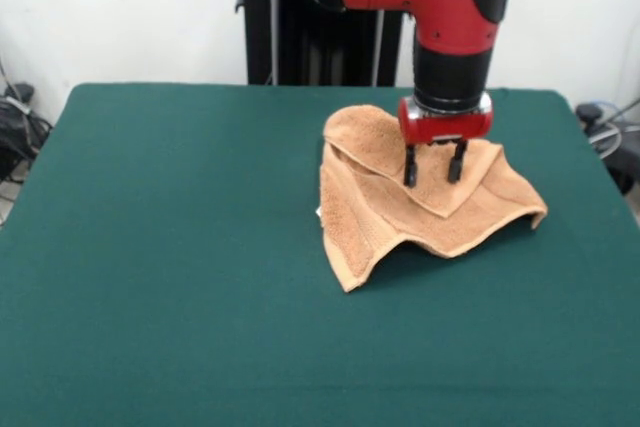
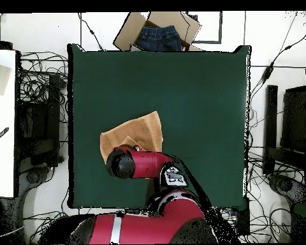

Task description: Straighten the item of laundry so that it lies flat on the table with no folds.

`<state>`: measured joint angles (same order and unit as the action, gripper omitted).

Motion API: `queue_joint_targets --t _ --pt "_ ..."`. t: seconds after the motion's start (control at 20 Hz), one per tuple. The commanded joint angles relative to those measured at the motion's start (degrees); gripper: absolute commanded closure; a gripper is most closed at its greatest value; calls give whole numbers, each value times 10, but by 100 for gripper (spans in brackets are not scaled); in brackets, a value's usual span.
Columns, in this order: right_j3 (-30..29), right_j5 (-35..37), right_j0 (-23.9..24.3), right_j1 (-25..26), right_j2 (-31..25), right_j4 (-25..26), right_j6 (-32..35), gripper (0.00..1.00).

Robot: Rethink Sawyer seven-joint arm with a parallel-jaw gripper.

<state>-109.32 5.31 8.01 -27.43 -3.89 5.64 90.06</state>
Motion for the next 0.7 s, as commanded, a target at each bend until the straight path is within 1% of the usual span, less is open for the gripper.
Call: queue_joint_targets --t 0.05,0.35,0.7 --pt "30 -40 -14 47 20 8 94 0" --pt "40 -61 -14 63 24 12 85 0" --pt "46 -65 -6 73 17 17 78 0"
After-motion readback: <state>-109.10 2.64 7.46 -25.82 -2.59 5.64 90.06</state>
